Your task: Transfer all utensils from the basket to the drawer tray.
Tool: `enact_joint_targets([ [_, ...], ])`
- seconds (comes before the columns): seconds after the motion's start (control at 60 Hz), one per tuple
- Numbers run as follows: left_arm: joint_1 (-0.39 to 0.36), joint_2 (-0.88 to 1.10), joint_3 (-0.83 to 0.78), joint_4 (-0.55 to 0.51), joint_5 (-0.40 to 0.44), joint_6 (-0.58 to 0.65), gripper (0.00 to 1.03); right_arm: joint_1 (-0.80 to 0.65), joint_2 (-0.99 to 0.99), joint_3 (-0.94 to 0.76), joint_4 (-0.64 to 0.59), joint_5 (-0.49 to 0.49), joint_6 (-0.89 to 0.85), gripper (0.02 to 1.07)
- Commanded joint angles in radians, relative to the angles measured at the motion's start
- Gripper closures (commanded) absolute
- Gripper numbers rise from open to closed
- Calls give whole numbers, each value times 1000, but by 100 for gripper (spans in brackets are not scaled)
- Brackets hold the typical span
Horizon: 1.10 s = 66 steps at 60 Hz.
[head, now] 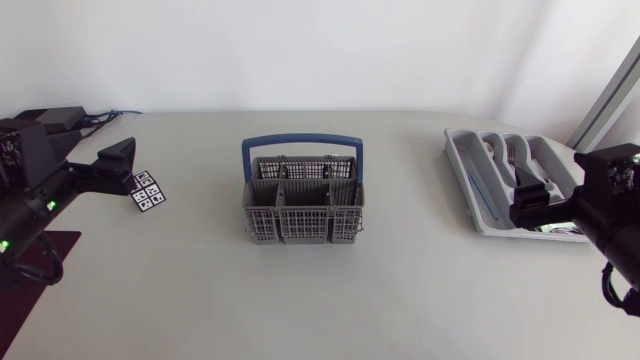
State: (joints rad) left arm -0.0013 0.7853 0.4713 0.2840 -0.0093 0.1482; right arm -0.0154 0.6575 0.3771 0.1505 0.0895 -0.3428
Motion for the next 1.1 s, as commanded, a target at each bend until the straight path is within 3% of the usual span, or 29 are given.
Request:
enact_joint_targets([
  [0.0,11,-44,-53,32,-9,-38,4,-9,-36,-47,26,19,18,6],
  [0.2,21,-118,-135,70,-14,-59,4,-10,-164,-167,119,39,18,6],
  [0.783,35,-287,-342,139,-14,-65,6,5,-458,-292,-41,-38,212,6],
  [1.083,25,-437,-381,11,-7,-90,6,13,-608,-356,-123,-77,310,6],
])
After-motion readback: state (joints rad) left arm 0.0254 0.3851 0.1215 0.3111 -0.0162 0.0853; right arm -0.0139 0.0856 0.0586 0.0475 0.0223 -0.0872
